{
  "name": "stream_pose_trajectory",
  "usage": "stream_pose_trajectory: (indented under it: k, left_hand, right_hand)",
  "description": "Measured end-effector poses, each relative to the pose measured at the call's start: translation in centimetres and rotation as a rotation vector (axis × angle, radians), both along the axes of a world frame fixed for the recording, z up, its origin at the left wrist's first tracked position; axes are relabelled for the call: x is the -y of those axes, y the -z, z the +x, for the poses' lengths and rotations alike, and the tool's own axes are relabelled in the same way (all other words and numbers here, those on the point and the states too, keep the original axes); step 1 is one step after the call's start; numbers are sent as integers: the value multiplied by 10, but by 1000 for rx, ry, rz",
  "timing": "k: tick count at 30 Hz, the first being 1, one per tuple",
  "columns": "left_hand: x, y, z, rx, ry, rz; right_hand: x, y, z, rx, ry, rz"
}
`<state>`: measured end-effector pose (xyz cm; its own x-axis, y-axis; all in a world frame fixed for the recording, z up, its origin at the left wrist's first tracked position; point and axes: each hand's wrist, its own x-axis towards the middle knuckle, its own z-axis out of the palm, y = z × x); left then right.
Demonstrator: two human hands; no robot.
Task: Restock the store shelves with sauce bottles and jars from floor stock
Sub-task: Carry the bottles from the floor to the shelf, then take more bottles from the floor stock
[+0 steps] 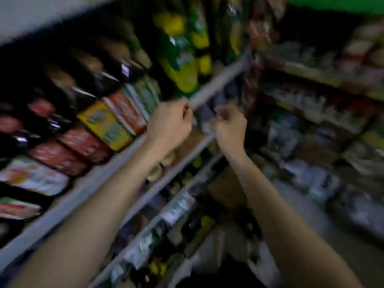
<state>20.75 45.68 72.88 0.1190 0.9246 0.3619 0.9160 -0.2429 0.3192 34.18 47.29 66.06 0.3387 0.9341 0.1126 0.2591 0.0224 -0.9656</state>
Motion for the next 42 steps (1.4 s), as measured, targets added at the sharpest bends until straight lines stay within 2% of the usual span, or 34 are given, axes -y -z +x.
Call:
stream_pose_trajectory:
  k: [3, 9, 16, 19, 24, 27, 29, 31, 37, 40, 42]
  left_hand:
    - [-11, 96, 70, 60, 77, -262]
    - [19, 296, 142, 99, 269, -684]
    - [95, 577, 134, 56, 422, -1073]
    - [131, 693, 121, 55, 450, -1174]
    - [171, 849, 111, -13, 479, -1275]
    - [179, 908, 118, -76, 509, -1264]
    - [179, 931, 125, -108, 517, -1273]
    - [179, 945, 134, -132, 545, -1289]
    - [164, 930, 174, 4, 798, -1371]
    - [155, 918, 180, 201, 724, -1463]
    - [147, 912, 176, 182, 686, -1404]
  right_hand:
    - [20, 106, 76, 71, 106, -364]
    - [101, 308, 168, 168, 162, -896]
    - [211, 602, 195, 257, -49, -1398]
    - [250, 723, 197, 316, -96, -1476]
    - [289, 867, 194, 470, -135, -1401]
    - [297, 900, 187, 586, -40, -1254]
    - [298, 899, 185, 654, -15, -1140]
    - [294, 885, 192, 625, -22, -1065]
    - [247, 816, 227, 219, -157, -1046]
    - [225, 800, 223, 75, -235, -959]
    - [217, 797, 223, -111, -244, -915]
